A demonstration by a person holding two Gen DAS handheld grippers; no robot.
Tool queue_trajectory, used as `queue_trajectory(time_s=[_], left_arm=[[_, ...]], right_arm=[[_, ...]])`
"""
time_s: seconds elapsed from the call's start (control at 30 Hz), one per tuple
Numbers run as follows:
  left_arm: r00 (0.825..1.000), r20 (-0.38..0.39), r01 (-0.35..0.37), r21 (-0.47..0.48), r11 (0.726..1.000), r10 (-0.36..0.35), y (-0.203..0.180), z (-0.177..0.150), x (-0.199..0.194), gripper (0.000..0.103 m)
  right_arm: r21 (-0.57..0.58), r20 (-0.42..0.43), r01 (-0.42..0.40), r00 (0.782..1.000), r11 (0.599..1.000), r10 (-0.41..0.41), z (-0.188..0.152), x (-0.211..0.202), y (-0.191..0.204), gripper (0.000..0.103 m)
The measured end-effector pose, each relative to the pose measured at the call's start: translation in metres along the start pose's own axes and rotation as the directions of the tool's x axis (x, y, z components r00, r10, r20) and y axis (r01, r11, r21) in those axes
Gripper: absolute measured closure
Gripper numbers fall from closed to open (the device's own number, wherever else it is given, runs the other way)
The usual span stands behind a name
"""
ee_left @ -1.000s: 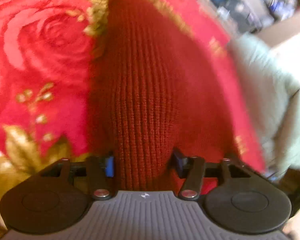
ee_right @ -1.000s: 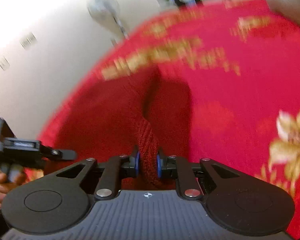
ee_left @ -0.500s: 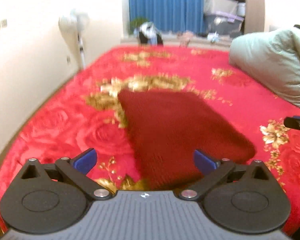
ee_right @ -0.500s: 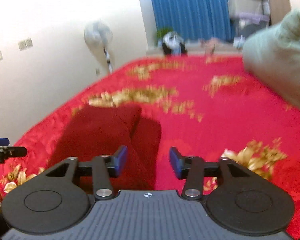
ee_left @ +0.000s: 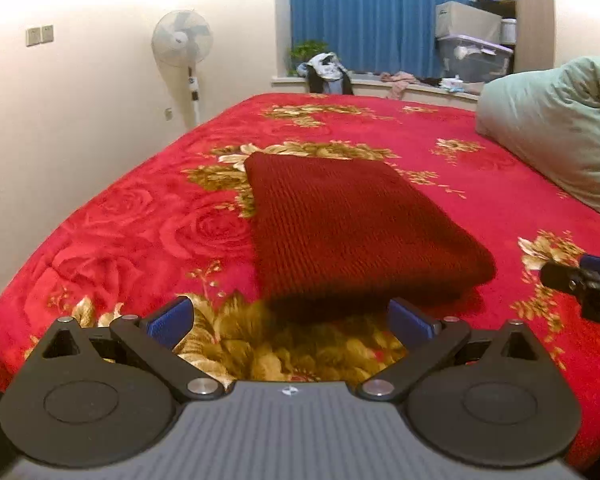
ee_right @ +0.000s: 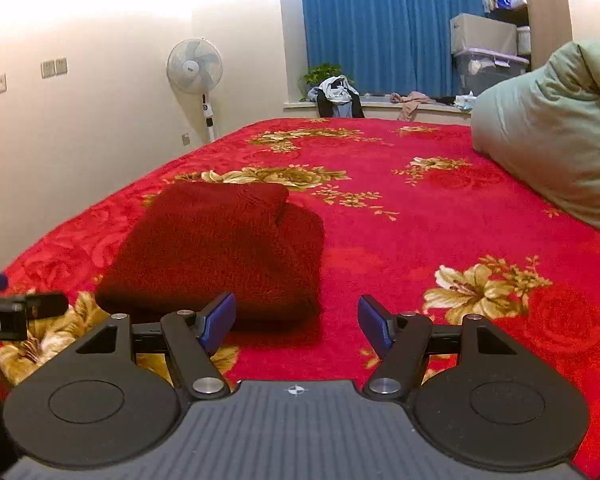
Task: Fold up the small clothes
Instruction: 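Lower the folded sweater onto the bedspread and open both grippers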
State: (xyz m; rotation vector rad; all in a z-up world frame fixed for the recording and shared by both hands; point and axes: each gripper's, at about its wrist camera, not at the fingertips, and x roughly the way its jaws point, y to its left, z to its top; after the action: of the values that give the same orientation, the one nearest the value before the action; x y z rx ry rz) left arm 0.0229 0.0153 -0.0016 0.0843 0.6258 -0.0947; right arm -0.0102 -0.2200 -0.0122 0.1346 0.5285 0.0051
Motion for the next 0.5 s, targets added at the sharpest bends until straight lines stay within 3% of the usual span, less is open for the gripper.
queue_trajectory(time_s=[0.13, 0.5], left_arm=[[0.998, -0.055, 0.012, -0.068, 0.998, -0.016, 0.004, 0.003, 0.012, 0.0], [0.999, -0.038, 0.003, -0.051, 0.999, -0.005, -0.008, 0.004, 0.014, 0.0]], right_arm=[[0.015, -0.033, -0.008, 0.999, 1.0, 0.008, -0.003, 0.007, 0.003, 0.033], [0.001, -0.031, -0.031, 0.999, 1.0, 0.031, -0.002, 0.018, 0.014, 0.033]])
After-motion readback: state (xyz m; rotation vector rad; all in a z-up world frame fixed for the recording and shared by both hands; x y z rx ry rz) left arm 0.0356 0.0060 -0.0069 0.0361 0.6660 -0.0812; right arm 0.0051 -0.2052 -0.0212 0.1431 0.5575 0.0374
